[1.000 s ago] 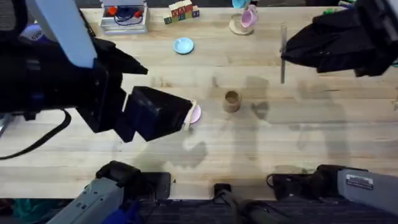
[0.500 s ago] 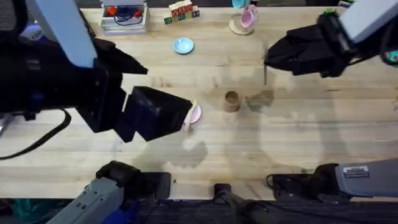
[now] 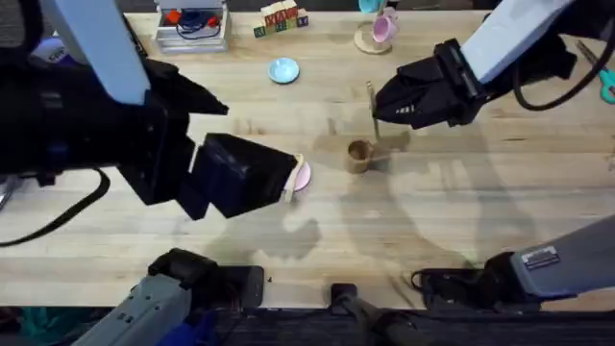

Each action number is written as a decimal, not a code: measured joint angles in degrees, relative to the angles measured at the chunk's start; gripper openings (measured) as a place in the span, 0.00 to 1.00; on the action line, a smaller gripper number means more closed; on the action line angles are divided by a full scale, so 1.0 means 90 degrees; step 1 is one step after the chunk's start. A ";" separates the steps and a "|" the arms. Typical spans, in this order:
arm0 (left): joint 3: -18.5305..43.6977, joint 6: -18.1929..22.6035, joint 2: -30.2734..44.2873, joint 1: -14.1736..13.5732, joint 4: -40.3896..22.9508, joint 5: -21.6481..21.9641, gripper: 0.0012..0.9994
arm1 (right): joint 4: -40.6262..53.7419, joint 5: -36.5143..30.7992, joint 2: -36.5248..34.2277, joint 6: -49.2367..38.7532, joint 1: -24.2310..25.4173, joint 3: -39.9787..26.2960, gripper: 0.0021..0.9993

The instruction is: Pick up a utensil and set it on the pink plate, then put the other utensil in the container.

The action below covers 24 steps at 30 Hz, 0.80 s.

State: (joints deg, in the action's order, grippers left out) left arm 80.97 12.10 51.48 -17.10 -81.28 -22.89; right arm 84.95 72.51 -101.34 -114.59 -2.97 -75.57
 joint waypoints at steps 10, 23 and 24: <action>0.0000 0.0000 0.0000 0.0000 -0.0090 0.0002 0.99 | -0.0490 0.0046 0.0000 -0.0084 -0.0206 0.0000 0.03; 0.0000 0.0000 0.0000 0.0000 -0.0090 0.0002 0.99 | -0.0894 0.0089 -0.0172 -0.0091 -0.0206 0.0012 0.03; 0.0000 0.0000 0.0000 0.0000 -0.0090 0.0002 0.99 | -0.0896 0.0110 -0.0248 -0.0095 -0.0206 0.0012 0.03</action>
State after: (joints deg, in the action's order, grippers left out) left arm 80.97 12.10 51.48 -17.10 -82.08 -22.87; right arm 76.89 73.50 -103.57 -115.45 -4.82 -75.46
